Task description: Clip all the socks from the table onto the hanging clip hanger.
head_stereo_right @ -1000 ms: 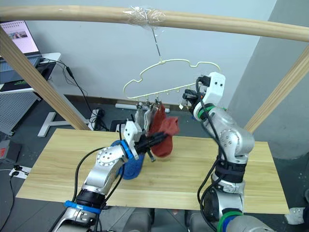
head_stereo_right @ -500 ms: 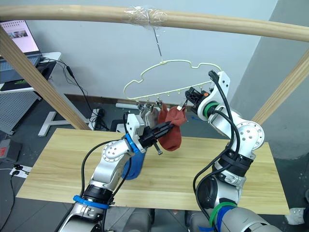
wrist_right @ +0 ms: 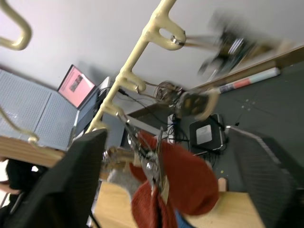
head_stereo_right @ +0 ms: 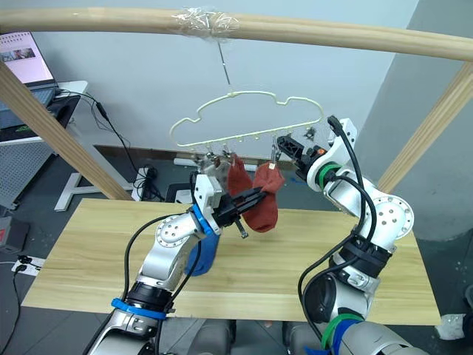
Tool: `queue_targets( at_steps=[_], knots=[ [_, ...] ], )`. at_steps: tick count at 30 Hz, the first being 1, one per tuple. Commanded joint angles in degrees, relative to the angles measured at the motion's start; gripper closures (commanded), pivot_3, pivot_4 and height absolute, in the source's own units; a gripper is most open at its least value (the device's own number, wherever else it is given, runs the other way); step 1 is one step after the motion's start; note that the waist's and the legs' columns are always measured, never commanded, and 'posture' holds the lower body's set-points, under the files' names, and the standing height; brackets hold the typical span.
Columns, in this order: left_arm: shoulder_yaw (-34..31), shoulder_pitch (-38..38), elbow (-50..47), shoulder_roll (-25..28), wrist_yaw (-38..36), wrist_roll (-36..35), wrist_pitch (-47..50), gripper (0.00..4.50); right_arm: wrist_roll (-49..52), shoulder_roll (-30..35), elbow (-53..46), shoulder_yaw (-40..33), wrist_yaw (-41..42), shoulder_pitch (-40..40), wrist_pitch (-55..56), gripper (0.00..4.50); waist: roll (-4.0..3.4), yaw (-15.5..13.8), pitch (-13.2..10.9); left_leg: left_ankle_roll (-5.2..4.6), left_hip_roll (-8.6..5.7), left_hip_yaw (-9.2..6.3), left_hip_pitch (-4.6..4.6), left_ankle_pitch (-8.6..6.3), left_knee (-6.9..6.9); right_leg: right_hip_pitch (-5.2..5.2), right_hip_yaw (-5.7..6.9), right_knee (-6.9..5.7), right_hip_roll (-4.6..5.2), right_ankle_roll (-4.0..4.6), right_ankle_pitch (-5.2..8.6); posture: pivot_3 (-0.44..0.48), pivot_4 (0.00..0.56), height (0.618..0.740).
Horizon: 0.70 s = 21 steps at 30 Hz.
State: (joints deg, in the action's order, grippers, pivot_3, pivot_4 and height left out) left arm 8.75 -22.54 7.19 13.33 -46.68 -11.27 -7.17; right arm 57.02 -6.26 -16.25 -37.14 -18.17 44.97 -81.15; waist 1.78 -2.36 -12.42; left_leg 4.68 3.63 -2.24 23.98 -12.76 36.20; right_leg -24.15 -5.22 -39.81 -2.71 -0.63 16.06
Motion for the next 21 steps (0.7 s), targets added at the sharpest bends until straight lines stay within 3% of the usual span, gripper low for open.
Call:
queue_targets(
  at_steps=[1, 5, 12, 13, 16, 19, 21],
  knots=[
    [0.1, 0.1, -1.7, 0.2, -0.8, -1.8, 2.2, 3.45, 5.6, 4.4, -8.2, 3.2, 2.9, -2.5, -1.9, 0.00, 0.00, 0.1, 0.0, 0.00, 0.00, 0.00, 0.01, 0.00, -0.01, 0.00, 0.00, 0.02, 0.00, 0.00, 0.00, 0.154, 0.179, 0.740],
    [-2.4, 1.1, -2.5, 1.5, -0.5, -4.7, 8.9, 2.20, 0.7, 11.5, -18.9, 15.6, 5.1, -12.1, -0.5, 0.00, -0.02, 0.8, 0.0, 0.00, 0.01, -0.01, 0.05, 0.00, -0.06, 0.02, 0.00, 0.23, 0.01, -0.04, 0.02, 0.147, 0.186, 0.740],
    [-4.5, 3.4, -5.7, 7.7, -3.8, -6.2, 10.9, 0.03, -17.8, 15.3, -23.0, 35.1, 6.3, -21.3, 17.5, 0.00, -0.04, 2.5, 0.0, 0.00, 0.08, 0.00, -0.03, 0.00, -0.14, -0.02, -0.06, 0.18, -0.05, -0.30, 0.18, 0.150, 0.189, 0.740],
    [-5.1, 3.6, -6.5, 8.5, -4.1, -7.0, 11.9, 0.03, -20.7, 16.0, -22.8, 37.9, 6.7, -21.9, 20.0, 0.00, -0.04, 2.5, 0.0, 0.01, 0.07, 0.00, -0.03, 0.00, -0.14, -0.02, -0.05, 0.19, -0.04, -0.31, 0.18, 0.153, 0.191, 0.740],
    [-7.3, 5.3, -11.8, 12.7, -6.6, -10.6, 15.6, 0.00, -30.4, 14.9, -19.5, 44.0, 4.8, -23.2, 29.7, 0.60, -0.03, 2.5, 0.0, 0.01, 0.06, 0.03, -0.03, 0.00, -0.12, 0.00, -0.09, 0.22, -0.02, -0.31, 0.18, 0.156, 0.190, 0.740],
    [-9.7, 5.7, -15.5, 15.5, -6.7, -13.1, 18.6, 0.00, -36.2, 13.4, -16.6, 46.4, 4.2, -22.9, 34.6, 1.67, -0.04, 2.5, 0.0, 0.01, 0.06, 0.02, -0.03, 0.00, -0.12, 0.00, -0.08, 0.22, -0.02, -0.31, 0.18, 0.156, 0.190, 0.740],
    [-10.3, 5.6, -16.6, 16.6, -6.6, -13.6, 19.5, 0.00, -38.0, 11.8, -15.3, 45.9, 3.9, -22.9, 36.2, 1.67, -0.04, 2.3, 0.0, 0.01, 0.06, 0.02, -0.02, 0.01, -0.11, 0.00, -0.07, 0.25, -0.01, -0.31, 0.18, 0.165, 0.193, 0.740]
  ],
)
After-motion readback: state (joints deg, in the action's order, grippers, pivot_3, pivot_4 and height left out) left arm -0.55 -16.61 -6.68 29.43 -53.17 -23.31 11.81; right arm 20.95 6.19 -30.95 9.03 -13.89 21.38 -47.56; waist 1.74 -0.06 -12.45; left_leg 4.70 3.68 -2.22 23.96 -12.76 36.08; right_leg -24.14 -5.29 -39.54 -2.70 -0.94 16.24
